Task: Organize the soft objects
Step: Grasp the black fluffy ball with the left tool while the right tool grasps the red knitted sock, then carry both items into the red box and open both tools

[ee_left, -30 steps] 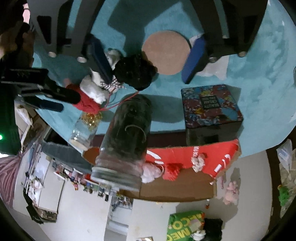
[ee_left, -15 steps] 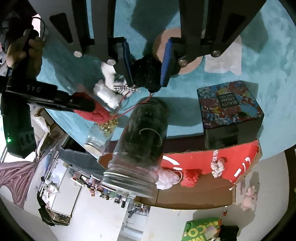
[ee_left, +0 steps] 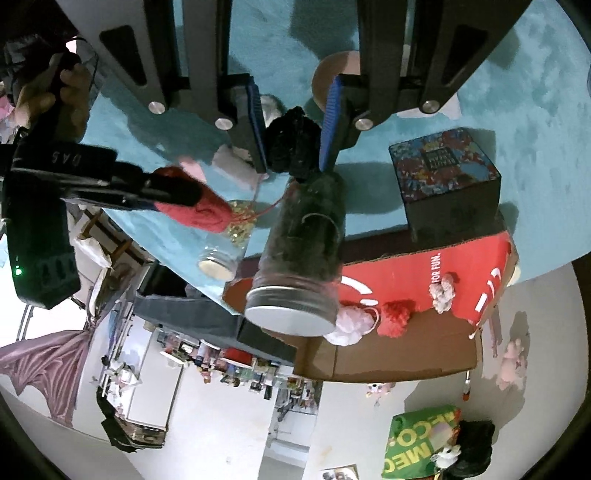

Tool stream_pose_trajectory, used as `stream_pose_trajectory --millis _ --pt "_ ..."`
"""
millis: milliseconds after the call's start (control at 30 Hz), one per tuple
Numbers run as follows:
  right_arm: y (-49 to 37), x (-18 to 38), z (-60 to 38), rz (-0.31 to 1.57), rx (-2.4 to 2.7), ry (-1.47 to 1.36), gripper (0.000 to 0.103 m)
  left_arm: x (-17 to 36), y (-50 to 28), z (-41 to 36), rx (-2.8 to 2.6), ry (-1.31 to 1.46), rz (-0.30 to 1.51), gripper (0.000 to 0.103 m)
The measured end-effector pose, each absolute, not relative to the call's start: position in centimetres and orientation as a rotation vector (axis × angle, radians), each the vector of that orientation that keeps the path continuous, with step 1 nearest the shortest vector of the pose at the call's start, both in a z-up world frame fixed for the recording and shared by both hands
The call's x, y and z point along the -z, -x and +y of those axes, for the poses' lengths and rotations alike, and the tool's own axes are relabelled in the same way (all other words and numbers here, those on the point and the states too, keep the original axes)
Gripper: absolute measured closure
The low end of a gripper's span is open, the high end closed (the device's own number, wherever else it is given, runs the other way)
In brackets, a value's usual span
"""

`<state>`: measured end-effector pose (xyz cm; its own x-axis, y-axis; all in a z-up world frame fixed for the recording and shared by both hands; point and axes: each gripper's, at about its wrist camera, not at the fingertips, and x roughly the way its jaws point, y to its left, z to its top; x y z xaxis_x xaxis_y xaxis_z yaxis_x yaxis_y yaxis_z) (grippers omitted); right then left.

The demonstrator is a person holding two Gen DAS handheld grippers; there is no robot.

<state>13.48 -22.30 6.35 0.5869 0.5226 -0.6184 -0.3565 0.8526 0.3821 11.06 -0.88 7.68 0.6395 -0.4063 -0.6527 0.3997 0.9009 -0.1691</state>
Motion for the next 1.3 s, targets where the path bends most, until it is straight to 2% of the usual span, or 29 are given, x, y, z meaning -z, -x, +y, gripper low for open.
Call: stream_pose_trajectory --millis 600,1300 --pt "-13.6 -5.5 -20.8 0.819 -0.544 -0.236 0.067 -7.7 -10.9 -0.1 0.465 0.013 0.752 0.074" --pt "-14.3 -5.0 -26.5 0.841 -0.519 -0.311 0.067 -7.9 -10.3 9.8 0.316 0.146 0.77 0.074"
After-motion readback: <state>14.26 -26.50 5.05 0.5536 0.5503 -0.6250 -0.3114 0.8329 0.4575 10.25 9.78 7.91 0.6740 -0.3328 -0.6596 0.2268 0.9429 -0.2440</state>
